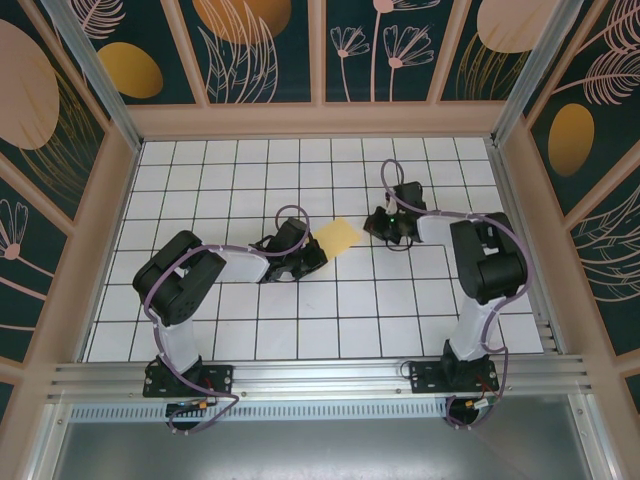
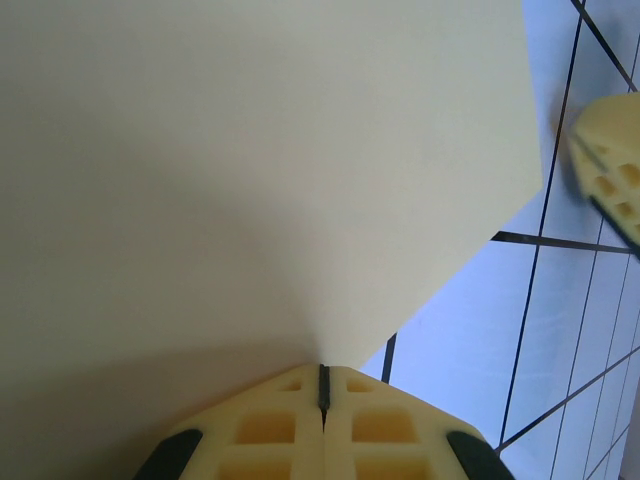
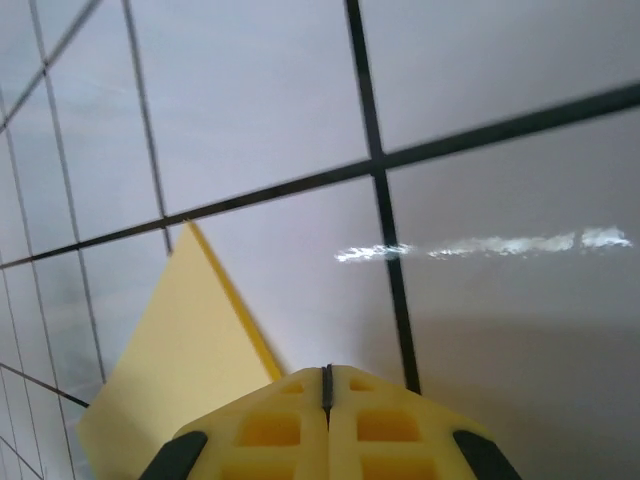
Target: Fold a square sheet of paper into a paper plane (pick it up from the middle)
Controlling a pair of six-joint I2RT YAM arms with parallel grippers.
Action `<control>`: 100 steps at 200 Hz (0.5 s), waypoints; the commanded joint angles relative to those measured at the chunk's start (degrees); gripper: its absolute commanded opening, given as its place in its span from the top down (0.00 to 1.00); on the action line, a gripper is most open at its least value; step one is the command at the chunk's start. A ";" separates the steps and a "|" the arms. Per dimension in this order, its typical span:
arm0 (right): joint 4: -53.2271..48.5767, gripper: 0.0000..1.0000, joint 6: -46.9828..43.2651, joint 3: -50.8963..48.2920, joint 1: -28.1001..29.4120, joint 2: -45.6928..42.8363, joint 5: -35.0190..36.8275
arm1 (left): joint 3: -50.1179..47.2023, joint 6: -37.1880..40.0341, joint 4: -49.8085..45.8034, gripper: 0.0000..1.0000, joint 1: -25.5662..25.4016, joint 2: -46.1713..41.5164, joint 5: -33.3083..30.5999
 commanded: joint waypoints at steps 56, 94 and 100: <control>-0.18 1.00 -1.64 -0.90 9.11 -2.23 -1.39 | -0.57 1.01 -7.83 1.00 -0.24 1.50 -1.81; 0.28 1.00 -0.82 -0.53 9.97 2.17 -3.71 | 1.15 2.05 -6.59 1.00 -0.29 0.76 -1.60; -0.11 1.00 -0.80 -0.47 9.97 2.62 -3.71 | 1.37 2.28 -6.00 1.00 -0.25 0.50 -1.46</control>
